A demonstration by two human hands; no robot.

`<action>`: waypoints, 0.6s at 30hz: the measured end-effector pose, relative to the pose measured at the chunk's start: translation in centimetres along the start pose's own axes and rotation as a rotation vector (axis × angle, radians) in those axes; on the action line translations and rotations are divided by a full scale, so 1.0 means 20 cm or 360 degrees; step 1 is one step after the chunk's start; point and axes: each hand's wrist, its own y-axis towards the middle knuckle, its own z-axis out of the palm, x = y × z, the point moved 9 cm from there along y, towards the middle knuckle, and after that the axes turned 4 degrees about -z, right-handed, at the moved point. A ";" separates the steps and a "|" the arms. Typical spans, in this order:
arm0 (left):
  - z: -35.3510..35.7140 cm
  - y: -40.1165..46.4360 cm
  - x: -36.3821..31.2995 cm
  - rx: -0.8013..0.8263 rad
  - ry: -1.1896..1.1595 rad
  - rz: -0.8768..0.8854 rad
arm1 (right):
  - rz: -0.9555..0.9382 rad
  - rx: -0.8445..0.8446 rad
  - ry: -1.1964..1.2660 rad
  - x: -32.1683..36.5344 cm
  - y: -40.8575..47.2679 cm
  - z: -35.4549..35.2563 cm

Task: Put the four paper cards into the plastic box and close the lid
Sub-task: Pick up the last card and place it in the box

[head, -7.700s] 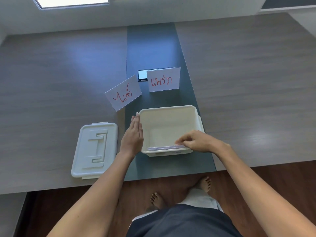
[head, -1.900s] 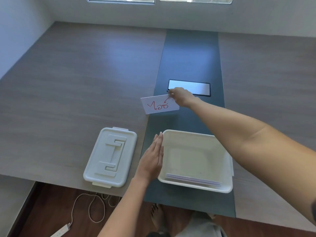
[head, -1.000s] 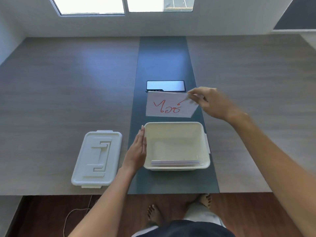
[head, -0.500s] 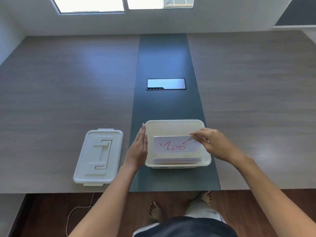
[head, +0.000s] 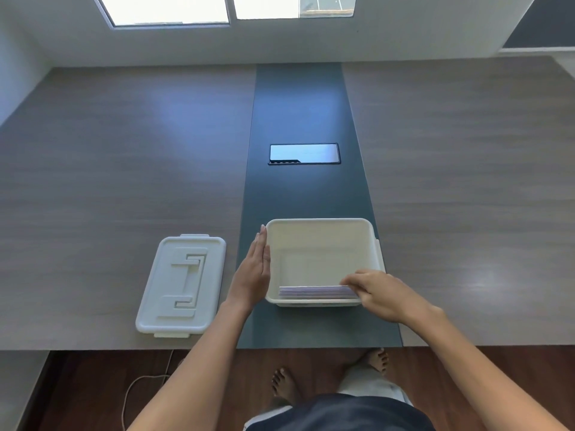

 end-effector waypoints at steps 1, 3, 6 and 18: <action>0.00 0.00 0.00 0.0002 0.0002 0.0000 | 0.0006 0.0051 -0.0006 -0.01 0.01 0.02; 0.01 0.00 0.01 0.0005 0.0014 -0.0001 | 0.0009 0.0130 -0.0022 -0.01 0.02 0.04; 0.01 0.01 0.02 -0.0001 0.0054 0.0007 | -0.0045 0.0086 -0.0088 0.03 0.04 0.00; -0.07 0.00 -0.05 -0.0182 0.0511 0.0143 | -0.0218 -0.0835 -0.0041 0.04 0.35 -0.29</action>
